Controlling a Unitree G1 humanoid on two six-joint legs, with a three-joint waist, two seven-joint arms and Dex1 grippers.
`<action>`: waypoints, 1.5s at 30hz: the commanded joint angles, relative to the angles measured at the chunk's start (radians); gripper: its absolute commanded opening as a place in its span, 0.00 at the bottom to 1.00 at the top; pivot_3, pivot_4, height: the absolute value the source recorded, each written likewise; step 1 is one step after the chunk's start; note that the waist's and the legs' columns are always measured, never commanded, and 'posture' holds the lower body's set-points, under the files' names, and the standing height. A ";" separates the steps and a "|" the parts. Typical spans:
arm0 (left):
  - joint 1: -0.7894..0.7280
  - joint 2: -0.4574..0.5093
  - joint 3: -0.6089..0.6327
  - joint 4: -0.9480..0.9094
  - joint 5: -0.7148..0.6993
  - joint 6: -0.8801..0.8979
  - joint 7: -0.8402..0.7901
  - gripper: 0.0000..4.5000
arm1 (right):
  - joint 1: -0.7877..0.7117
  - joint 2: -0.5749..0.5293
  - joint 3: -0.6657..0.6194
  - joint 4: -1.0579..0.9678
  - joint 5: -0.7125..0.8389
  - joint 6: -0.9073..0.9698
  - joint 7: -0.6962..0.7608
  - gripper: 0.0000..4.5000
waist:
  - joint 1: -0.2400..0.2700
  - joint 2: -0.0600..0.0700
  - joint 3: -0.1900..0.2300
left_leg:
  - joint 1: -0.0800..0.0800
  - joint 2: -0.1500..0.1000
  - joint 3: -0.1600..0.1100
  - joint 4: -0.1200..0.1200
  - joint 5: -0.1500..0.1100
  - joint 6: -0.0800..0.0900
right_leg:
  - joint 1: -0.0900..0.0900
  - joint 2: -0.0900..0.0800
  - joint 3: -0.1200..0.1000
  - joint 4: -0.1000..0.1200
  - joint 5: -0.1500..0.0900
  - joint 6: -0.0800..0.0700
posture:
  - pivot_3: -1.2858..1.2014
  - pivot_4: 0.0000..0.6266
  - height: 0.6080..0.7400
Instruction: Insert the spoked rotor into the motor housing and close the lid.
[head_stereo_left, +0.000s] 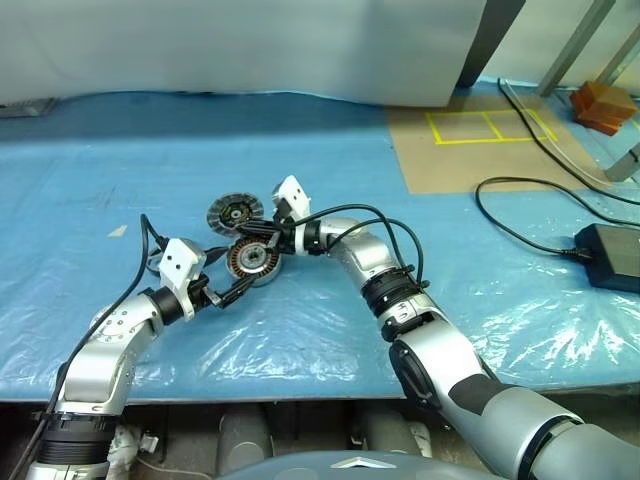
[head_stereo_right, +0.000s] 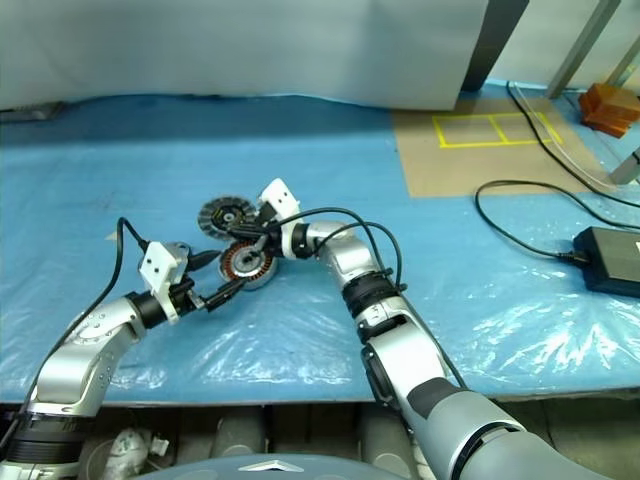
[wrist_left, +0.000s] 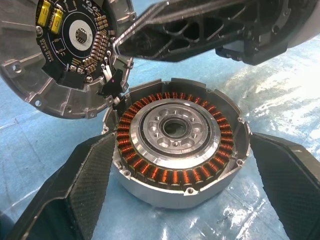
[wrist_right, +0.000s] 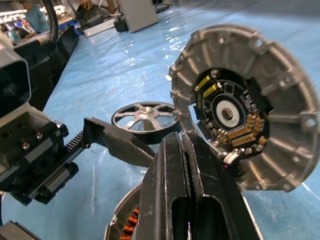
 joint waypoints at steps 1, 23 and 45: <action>-0.014 0.040 0.080 -0.052 -0.037 0.005 0.003 1.00 | -0.001 -0.039 0.002 -0.134 0.037 0.065 0.054 0.01 | 0.001 -0.001 0.001 | 0.000 0.000 0.000 0.000 0.000 0.000 | 0.000 0.000 0.000 0.000 0.000 0.000 | 0.52 0.24 1.00; -0.589 0.412 -0.101 0.703 0.145 -0.041 -0.458 1.00 | 0.165 -0.250 0.023 -0.461 0.082 0.258 0.033 0.01 | 0.020 -0.007 0.004 | 0.004 -0.002 -0.001 0.001 0.000 0.000 | 0.005 -0.001 0.000 0.000 0.000 0.001 | 0.52 0.24 1.00; -0.719 0.341 -0.227 1.060 0.378 -0.440 -0.612 1.00 | 0.223 -0.292 0.041 -0.517 0.076 0.282 -0.050 0.01 | 0.033 -0.008 0.004 | 0.003 -0.002 -0.003 0.002 0.000 -0.001 | 0.006 -0.001 -0.001 0.001 0.001 0.001 | 0.52 0.24 1.00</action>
